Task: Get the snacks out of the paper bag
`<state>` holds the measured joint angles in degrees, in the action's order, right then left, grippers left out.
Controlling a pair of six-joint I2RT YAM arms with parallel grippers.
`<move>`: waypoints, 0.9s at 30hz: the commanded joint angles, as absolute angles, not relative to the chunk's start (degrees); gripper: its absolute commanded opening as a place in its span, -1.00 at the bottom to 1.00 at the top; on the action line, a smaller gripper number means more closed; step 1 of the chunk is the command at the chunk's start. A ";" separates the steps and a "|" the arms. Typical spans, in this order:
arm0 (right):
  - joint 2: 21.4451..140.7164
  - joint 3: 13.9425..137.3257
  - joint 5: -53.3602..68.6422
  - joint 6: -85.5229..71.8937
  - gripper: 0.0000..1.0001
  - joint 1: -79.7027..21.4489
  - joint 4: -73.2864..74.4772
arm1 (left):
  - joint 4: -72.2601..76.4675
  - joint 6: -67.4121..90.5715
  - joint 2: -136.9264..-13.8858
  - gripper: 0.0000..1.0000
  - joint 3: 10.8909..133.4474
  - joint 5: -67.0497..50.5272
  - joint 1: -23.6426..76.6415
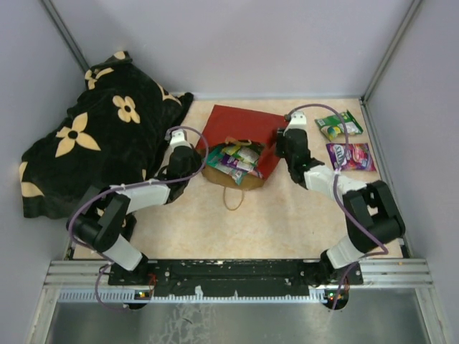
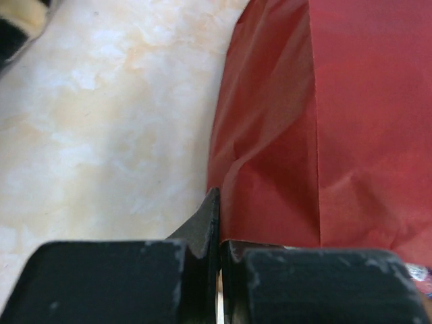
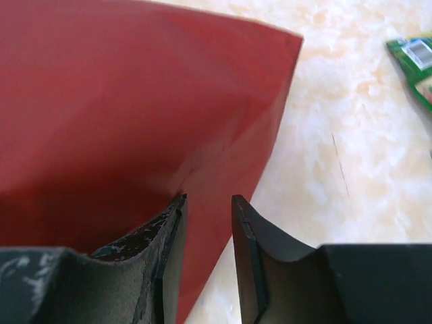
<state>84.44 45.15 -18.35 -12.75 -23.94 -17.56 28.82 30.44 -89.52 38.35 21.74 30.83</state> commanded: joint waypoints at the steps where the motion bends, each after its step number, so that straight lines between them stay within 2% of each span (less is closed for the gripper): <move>1: 92.42 55.31 -8.62 -11.87 -0.32 -19.21 -19.48 | 23.40 30.78 -94.63 -1.00 45.86 23.21 31.21; 8: 104.61 71.41 -2.93 -10.34 -0.30 -16.78 -13.27 | 20.04 29.02 -100.80 -1.00 54.90 28.58 31.20; 12: 104.95 73.46 -0.10 -11.07 -0.22 -16.84 -10.79 | 19.78 28.34 -100.54 -1.00 55.06 29.36 31.20; 17: 97.96 64.40 0.16 -13.86 -0.15 -16.88 -13.27 | 20.31 28.44 -98.12 -1.00 51.37 29.47 31.20; 20: 90.10 56.38 -1.19 -16.34 0.26 -17.47 -14.95 | 20.13 29.89 -95.64 -1.00 48.29 29.13 31.29; 22: 82.96 49.28 -4.67 -17.17 0.43 -19.84 -16.76 | 20.13 30.90 -94.04 -1.00 46.19 28.73 31.37; 24: 76.36 43.42 -11.52 -17.23 0.56 -23.27 -17.65 | 20.21 31.80 -92.59 -1.00 44.35 28.44 31.70; 27: 66.39 35.57 -17.02 -17.62 0.60 -27.63 -19.81 | 20.21 32.53 -90.76 -1.00 42.11 28.25 32.23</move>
